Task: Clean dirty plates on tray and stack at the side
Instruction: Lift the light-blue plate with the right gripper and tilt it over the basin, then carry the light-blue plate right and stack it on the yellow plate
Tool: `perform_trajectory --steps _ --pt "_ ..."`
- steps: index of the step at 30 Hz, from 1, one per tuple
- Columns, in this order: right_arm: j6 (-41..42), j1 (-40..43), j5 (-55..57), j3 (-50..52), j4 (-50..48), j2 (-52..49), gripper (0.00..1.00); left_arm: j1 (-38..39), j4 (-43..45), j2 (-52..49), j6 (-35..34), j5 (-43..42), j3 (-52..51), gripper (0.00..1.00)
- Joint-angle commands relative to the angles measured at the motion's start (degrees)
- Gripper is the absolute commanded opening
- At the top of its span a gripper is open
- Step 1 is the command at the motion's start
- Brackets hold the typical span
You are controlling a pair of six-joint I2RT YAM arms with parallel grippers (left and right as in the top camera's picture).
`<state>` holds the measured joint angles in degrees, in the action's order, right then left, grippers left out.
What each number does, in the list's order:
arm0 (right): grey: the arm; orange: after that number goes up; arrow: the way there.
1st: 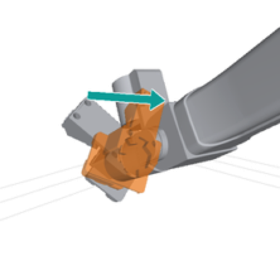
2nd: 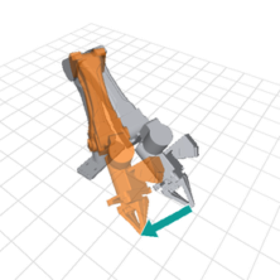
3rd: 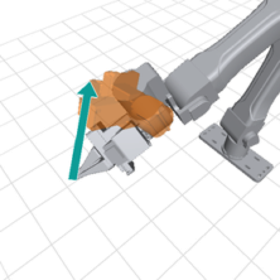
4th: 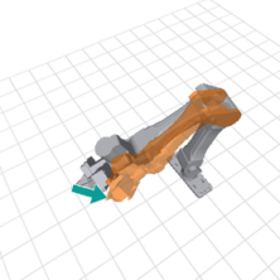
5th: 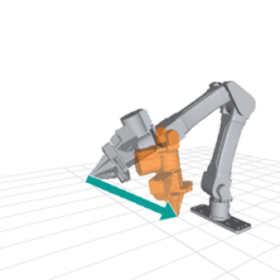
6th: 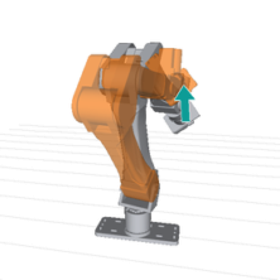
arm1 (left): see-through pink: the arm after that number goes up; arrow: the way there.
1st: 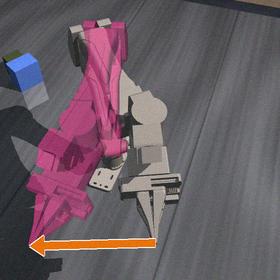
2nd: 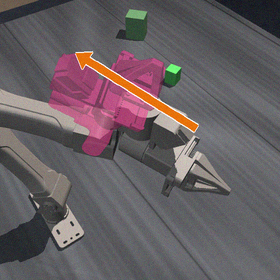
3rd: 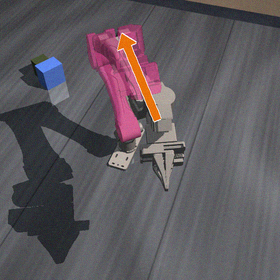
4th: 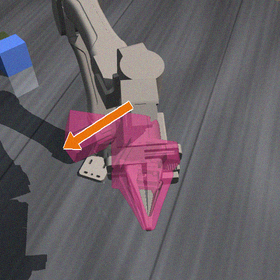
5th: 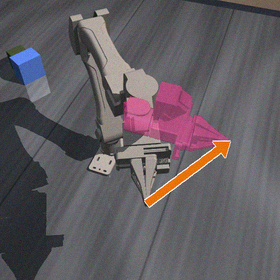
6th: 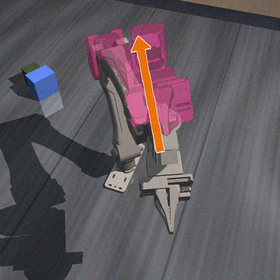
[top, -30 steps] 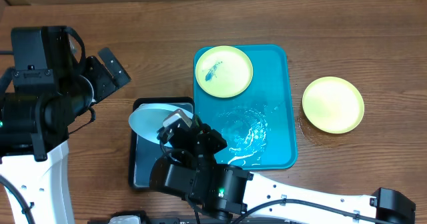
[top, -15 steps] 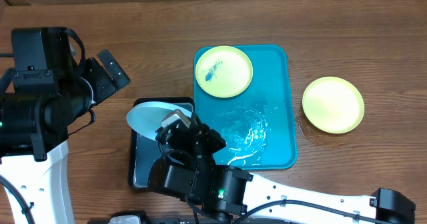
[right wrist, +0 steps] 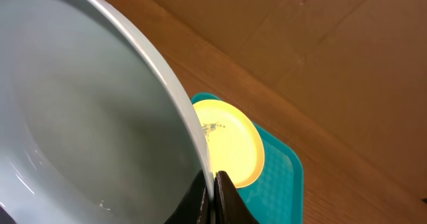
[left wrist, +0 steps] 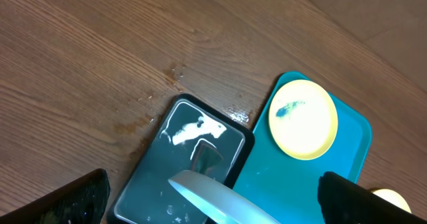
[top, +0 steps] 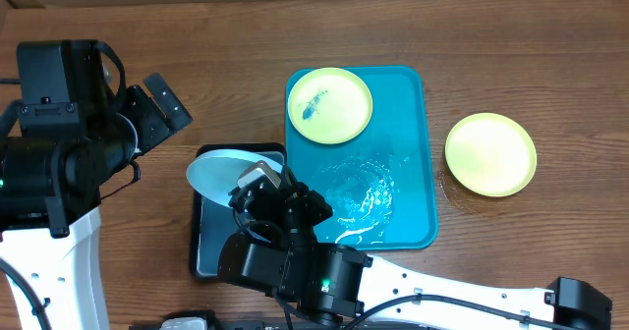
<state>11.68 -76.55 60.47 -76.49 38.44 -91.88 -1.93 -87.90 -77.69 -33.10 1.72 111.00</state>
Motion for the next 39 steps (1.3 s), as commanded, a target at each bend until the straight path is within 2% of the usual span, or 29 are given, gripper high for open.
perform_trajectory --steps 1,27,29,32,35,39 --pt "0.00 -0.26 1.68 -0.85 -0.48 0.48 0.04 -0.31 0.04 -0.31 -1.20 0.57 0.70 1.00" --pt "0.17 -0.20 1.66 -0.85 -0.52 0.48 0.04 -0.31 0.02 -0.31 -1.20 0.57 0.70 1.00" --pt "2.14 0.13 1.64 -0.85 -0.52 0.48 0.04 -0.28 0.02 -0.31 -1.20 0.57 0.70 1.00" --pt "11.37 2.80 0.28 -0.83 0.22 0.48 0.04 -0.31 0.02 -0.31 -1.20 0.57 0.70 1.00" --pt "19.30 8.59 -7.93 -0.85 1.57 0.61 0.04 -0.31 0.02 -0.31 -1.20 0.57 0.70 1.00" --pt "28.92 22.01 -35.39 -0.90 3.61 2.45 0.04 -0.28 0.02 -0.31 -1.20 0.59 0.70 1.00"
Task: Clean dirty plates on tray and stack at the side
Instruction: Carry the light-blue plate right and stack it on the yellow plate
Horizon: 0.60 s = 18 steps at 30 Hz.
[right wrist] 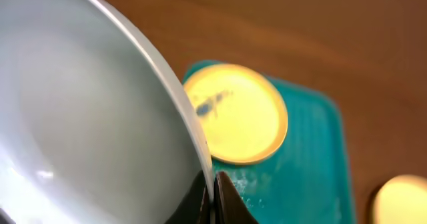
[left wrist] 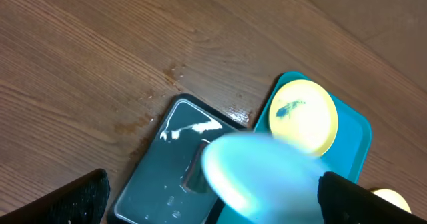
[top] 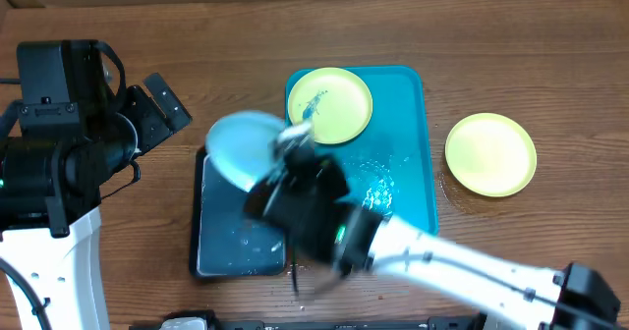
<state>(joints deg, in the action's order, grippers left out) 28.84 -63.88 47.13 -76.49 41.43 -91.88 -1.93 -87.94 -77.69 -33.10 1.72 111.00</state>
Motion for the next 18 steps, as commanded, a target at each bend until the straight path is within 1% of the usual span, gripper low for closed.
perform_trajectory --steps 1,3,4,6,8,10,13,16,18 --pt "12.41 12.81 -29.05 -0.90 0.72 3.06 0.04 -0.31 0.07 -0.31 -1.20 0.57 0.70 1.00" --pt "12.55 21.44 -44.78 -0.90 0.76 4.35 0.04 -0.28 0.07 -0.31 -1.20 0.57 0.70 1.00" --pt "12.55 25.35 -50.18 -0.90 0.94 4.85 0.04 -0.28 0.07 -0.31 -1.20 0.57 0.70 1.00" --pt "12.00 34.82 -60.00 -0.90 1.95 5.86 0.04 -0.28 0.07 -0.31 -1.18 0.57 0.70 1.00" --pt "9.11 43.93 -65.42 -0.90 3.58 6.47 0.04 -0.28 0.07 -0.31 -1.20 0.57 0.70 1.00" --pt "8.39 53.20 -67.23 -0.90 6.95 6.62 0.04 -0.31 0.07 -0.31 -1.20 0.57 0.70 1.00" --pt "6.10 66.66 -65.53 -0.68 13.05 5.81 0.04 -0.28 0.07 -0.31 -1.20 0.57 0.70 1.00" --pt "5.09 77.26 -62.60 -0.59 19.47 3.28 0.04 -0.28 0.07 -0.31 -1.20 0.57 0.70 1.00" --pt "3.28 82.44 -60.65 -0.09 22.56 1.18 0.04 -0.28 0.07 -0.31 -1.20 0.57 0.70 1.00"
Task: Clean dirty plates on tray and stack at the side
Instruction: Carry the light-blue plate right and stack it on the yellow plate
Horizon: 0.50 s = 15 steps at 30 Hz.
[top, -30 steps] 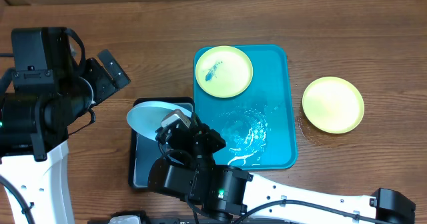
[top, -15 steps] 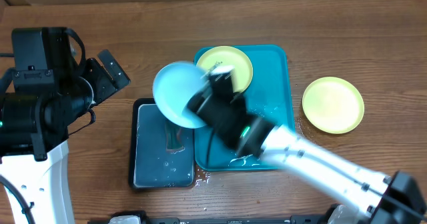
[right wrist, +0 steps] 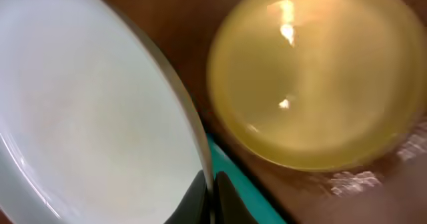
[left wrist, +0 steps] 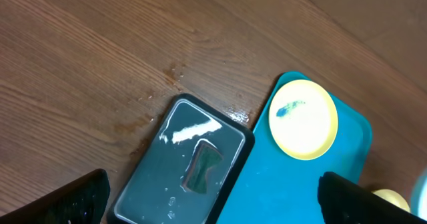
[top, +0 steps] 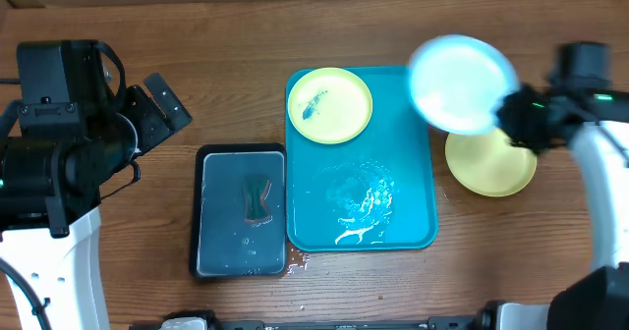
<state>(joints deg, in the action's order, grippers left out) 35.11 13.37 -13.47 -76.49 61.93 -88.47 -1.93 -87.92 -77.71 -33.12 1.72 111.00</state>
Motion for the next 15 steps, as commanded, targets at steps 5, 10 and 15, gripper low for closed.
perform_trajectory --steps 5,10,15 --pt "-6.05 14.03 2.69 5.77 1.79 -7.78 0.04 -0.28 0.04 -0.28 -1.18 0.57 0.70 1.00" --pt "-10.25 15.58 -2.19 11.06 -3.13 -11.58 0.04 -0.28 0.04 -0.28 -1.16 0.57 0.70 1.00" --pt "-11.80 13.20 -3.19 11.39 -4.61 -11.63 0.15 -0.28 0.04 -0.28 -1.18 0.57 0.70 1.00"
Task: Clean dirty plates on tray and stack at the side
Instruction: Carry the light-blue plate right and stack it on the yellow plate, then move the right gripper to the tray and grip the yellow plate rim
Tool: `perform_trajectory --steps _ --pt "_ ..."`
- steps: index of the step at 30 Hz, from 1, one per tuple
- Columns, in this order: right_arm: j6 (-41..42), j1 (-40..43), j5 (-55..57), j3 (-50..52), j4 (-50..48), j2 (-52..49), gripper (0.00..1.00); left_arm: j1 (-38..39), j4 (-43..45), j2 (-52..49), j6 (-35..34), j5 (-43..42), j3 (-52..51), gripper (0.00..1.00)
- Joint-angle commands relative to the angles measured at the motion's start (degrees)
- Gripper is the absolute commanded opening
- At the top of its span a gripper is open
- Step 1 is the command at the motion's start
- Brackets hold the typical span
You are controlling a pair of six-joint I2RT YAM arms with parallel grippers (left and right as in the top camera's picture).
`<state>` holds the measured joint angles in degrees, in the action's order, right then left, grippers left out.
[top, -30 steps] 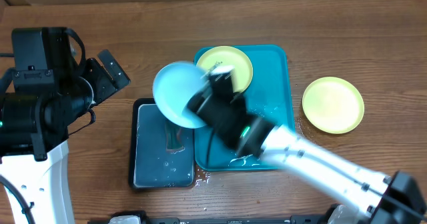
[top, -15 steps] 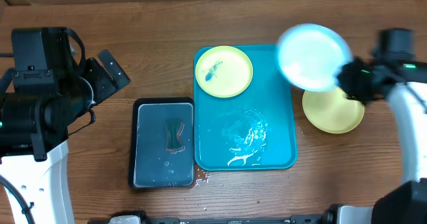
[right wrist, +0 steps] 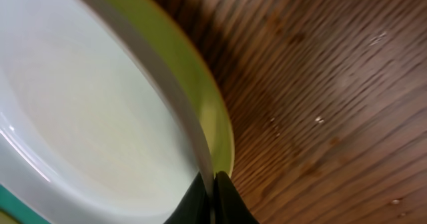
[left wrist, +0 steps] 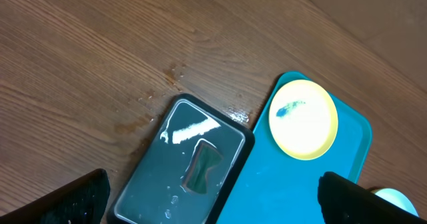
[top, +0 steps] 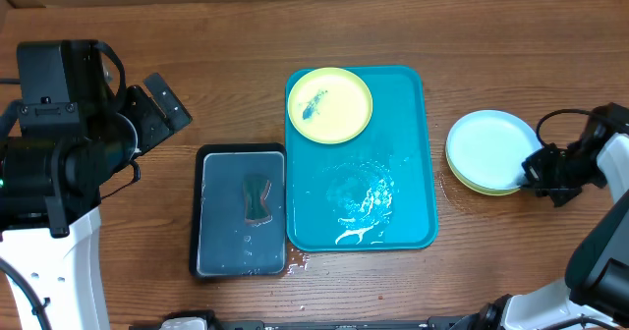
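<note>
A pale blue plate (top: 489,147) lies on a yellow-green plate (top: 472,180) to the right of the teal tray (top: 413,222). My right gripper (top: 534,169) is shut on the blue plate's right rim; in the right wrist view the blue plate (right wrist: 87,117) fills the left and the yellow-green plate (right wrist: 200,97) shows just beneath its rim, with the gripper (right wrist: 213,187) pinching the edge. A yellow plate with a blue smear (top: 329,105) sits at the tray's far left corner, also seen as the smeared plate (left wrist: 302,119). My left gripper (left wrist: 213,201) hangs open high above the table.
A black basin of water (top: 241,210) with a green sponge (top: 257,196) in it stands left of the tray. Water is pooled on the tray's middle (top: 362,197). The left arm's body (top: 59,143) fills the left side.
My right gripper has brought the blue plate down from above the tray's right edge onto the yellow-green plate beside the tray. It still grips the rim. The left arm has not moved.
My right gripper held the blue plate tilted over the black basin. Then it held the plate above the basin's far end near the tray. Then the plate was over the tray's right edge, and now it rests on the yellow-green plate at the side.
</note>
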<state>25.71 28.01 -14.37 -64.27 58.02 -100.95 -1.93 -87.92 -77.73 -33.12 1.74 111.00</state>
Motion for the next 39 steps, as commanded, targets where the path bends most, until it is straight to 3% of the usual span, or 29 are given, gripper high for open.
perform_trajectory --steps 1,3,5,8,12,19,22,31,36,37,39 --pt "-2.45 -1.99 -2.27 -1.38 -0.20 0.94 0.23 -0.31 0.04 -0.26 -1.18 0.55 0.70 1.00" --pt "-2.49 -3.26 -2.29 -2.91 1.49 1.60 0.40 -0.31 0.04 -0.26 -1.16 0.55 0.70 1.00" --pt "-3.80 -5.33 -2.40 -5.40 3.26 3.30 0.45 -0.31 0.04 -0.26 -1.18 0.55 0.70 1.00" --pt "-7.80 -9.40 -2.40 -9.62 5.03 6.43 0.48 -0.31 0.04 -0.26 -1.18 0.55 0.70 1.00" --pt "-14.16 -21.99 -2.43 -17.11 3.26 10.27 0.50 -0.28 0.04 -0.26 -1.18 0.55 0.70 1.00" --pt "-15.74 -39.34 6.43 -16.79 -11.91 7.26 0.50 -0.31 0.04 -0.26 -1.18 0.55 0.70 1.00" --pt "-15.72 -44.19 9.97 -16.79 -17.73 2.78 0.60 -0.28 0.04 -0.26 -1.18 0.55 0.70 1.00" --pt "-15.72 -47.28 15.61 -16.79 -35.93 -13.51 0.61 -0.28 0.04 -0.26 -1.18 0.55 0.70 1.00" --pt "-14.58 -47.30 13.05 -16.79 -38.58 -19.12 0.61 -0.28 0.04 -0.26 -1.18 0.55 0.70 1.00" --pt "-13.57 -47.30 12.57 -16.79 -38.12 -20.02 0.58 -0.28 0.04 -0.26 -1.18 0.55 0.70 1.00" --pt "-11.93 -47.30 12.57 -16.79 -36.79 -21.00 0.40 -0.31 0.04 -0.26 -1.18 0.55 0.70 1.00"
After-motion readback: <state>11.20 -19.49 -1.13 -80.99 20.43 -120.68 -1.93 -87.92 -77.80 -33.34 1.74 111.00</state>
